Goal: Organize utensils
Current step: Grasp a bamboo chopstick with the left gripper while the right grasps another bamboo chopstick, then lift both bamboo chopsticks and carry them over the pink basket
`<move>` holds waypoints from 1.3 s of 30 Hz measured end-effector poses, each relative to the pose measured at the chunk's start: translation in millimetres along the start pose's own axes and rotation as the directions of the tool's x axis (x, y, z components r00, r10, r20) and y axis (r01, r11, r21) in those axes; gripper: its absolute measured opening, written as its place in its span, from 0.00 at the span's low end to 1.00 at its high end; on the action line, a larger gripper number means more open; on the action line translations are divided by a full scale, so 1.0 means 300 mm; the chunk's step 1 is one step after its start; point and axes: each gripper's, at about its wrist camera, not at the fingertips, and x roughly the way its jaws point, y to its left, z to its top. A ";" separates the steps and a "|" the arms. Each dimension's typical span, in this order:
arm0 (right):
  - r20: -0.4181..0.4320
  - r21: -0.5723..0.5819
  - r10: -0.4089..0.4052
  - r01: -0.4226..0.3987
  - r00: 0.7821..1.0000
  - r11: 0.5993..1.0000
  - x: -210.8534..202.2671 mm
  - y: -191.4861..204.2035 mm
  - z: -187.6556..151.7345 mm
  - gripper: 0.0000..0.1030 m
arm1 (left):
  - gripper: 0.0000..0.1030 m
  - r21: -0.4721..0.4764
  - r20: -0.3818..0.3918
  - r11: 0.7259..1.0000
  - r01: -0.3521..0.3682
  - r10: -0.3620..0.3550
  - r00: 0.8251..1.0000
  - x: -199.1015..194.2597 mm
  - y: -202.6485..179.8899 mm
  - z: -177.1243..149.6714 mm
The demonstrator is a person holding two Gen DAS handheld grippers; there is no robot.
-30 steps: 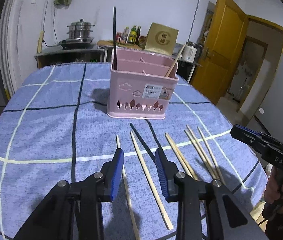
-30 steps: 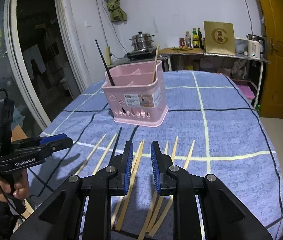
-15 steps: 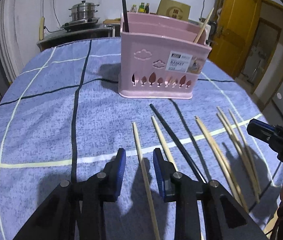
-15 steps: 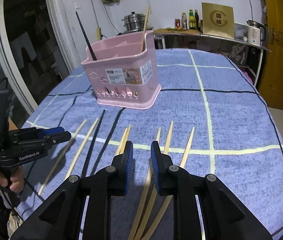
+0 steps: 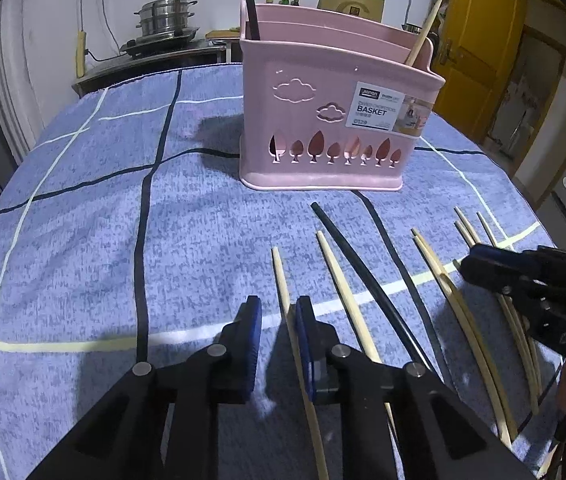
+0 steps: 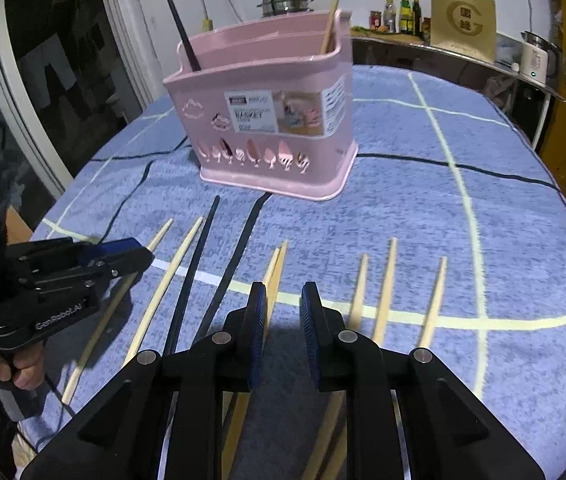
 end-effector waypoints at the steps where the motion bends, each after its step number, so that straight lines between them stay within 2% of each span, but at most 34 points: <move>1: -0.008 -0.002 -0.002 0.002 1.000 1.000 0.010 0.001 0.000 0.18 | 0.17 0.000 0.001 1.000 0.001 -0.001 1.000 0.001 0.000 0.001; 8: -0.035 -0.035 -0.032 0.031 0.999 0.999 0.021 0.011 -0.011 0.19 | 0.17 0.001 0.007 1.000 0.004 -0.004 1.000 0.006 0.001 0.004; 13: -0.040 -0.099 -0.082 0.078 0.996 0.992 0.018 0.051 -0.032 0.19 | 0.17 0.010 0.007 1.000 -0.011 0.011 1.000 0.004 -0.011 -0.003; 19: -0.058 -0.099 -0.087 0.081 0.995 0.992 0.059 0.050 0.024 0.18 | 0.17 0.026 -0.014 1.000 -0.012 0.012 1.000 0.026 -0.025 0.029; 21: -0.063 -0.090 -0.080 0.074 0.995 0.993 0.070 0.043 0.040 0.15 | 0.17 0.019 -0.026 1.000 0.000 0.001 1.000 0.034 -0.022 0.044; 22: -0.063 -0.090 -0.082 0.076 0.995 0.993 0.069 0.038 0.044 0.10 | 0.16 0.020 -0.031 1.000 0.003 -0.003 1.000 0.039 -0.021 0.051; 23: -0.063 -0.089 -0.084 0.078 0.994 0.993 0.074 0.035 0.050 0.07 | 0.12 0.023 -0.033 1.000 -0.002 0.003 0.999 0.043 -0.022 0.059; 25: -0.065 -0.079 -0.078 0.073 0.995 0.994 0.081 0.034 0.058 0.06 | 0.07 0.034 -0.035 0.999 -0.020 0.021 0.999 0.050 -0.025 0.069; 28: -0.067 -0.074 -0.061 0.056 0.996 0.996 0.082 0.038 0.060 0.04 | 0.06 0.038 -0.040 0.999 -0.018 0.020 0.999 0.054 -0.031 0.077; 33: -0.035 -0.059 -0.041 0.038 0.999 0.998 0.047 0.040 0.073 0.04 | 0.04 0.018 -0.034 1.000 0.022 -0.021 0.999 0.032 -0.033 0.083; 39: 0.035 -0.043 -0.029 0.031 0.999 0.999 -0.044 0.033 0.107 0.04 | 0.04 0.026 0.030 0.999 0.043 -0.044 0.999 -0.074 -0.044 0.123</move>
